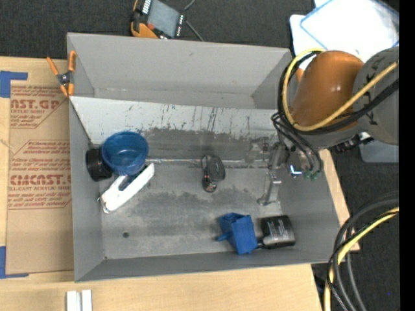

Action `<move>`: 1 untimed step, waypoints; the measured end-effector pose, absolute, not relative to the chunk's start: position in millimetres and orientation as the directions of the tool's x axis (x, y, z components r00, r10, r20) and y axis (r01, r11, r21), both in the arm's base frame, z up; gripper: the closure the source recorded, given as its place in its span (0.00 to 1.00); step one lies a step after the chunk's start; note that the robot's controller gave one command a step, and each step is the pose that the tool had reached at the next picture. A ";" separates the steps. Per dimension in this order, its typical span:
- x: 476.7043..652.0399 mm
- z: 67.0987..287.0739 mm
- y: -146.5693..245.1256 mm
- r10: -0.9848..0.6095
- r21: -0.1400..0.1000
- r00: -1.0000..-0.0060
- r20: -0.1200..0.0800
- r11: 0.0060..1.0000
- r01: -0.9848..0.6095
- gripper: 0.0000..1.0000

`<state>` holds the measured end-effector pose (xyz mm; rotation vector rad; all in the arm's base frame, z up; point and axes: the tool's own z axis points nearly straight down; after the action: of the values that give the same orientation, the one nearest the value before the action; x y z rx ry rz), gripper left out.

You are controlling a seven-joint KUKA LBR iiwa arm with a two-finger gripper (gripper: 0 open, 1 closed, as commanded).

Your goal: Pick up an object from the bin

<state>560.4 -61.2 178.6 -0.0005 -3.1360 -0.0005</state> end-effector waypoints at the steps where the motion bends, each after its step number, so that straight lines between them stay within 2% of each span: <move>1: 562.3 182.7 -61.2 -0.001 -0.001 -1.000 -0.002 1.000 -0.001 0.00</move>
Offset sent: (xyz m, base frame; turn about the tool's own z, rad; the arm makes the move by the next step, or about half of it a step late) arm -0.0587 0.0181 -0.1086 -0.5479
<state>562.3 -61.2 182.7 0.0012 -3.1436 0.0008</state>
